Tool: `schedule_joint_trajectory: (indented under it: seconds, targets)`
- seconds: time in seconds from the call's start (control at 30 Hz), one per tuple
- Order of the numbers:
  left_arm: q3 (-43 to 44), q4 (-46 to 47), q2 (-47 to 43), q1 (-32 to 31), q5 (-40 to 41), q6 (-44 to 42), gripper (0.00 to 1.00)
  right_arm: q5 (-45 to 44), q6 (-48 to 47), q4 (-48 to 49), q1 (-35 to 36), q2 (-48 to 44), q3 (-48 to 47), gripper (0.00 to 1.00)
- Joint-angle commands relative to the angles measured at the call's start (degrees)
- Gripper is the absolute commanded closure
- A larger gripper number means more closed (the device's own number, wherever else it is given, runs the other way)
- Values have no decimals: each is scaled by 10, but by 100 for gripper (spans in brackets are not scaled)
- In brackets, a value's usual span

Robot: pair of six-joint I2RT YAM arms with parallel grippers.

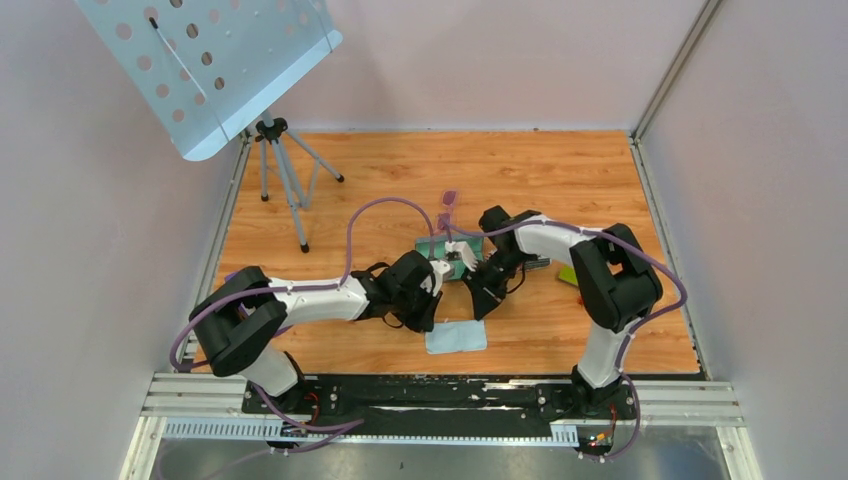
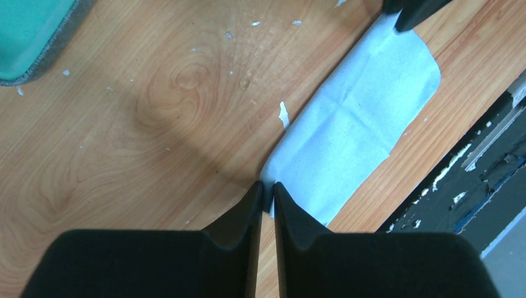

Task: Organize the sunglasses
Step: Pick up the glasses cleaning cloth from the center of the board.

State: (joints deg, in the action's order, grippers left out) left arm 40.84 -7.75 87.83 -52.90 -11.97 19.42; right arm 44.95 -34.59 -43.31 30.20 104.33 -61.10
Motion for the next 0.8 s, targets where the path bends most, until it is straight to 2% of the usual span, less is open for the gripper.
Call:
schedule_joint_trajectory:
  seconds: [0.0, 0.1, 0.2, 0.5, 0.77]
  targets:
    - [6, -3, 17, 4, -9, -4, 86, 24, -77, -62, -49, -36, -26, 82]
    - [4, -3, 15, 4, -7, -3, 88, 34, -115, -84, -80, -32, -32, 76]
    - [0, 1, 11, 3, -9, -4, 90, 20, -133, -90, -82, -21, -36, 73]
    - [-4, 6, 6, 3, -11, -4, 98, 20, -138, -100, -41, 3, -32, 62]
    - [0, 5, 15, 3, -14, -5, 100, 0, -122, -82, -32, 25, -23, 60]
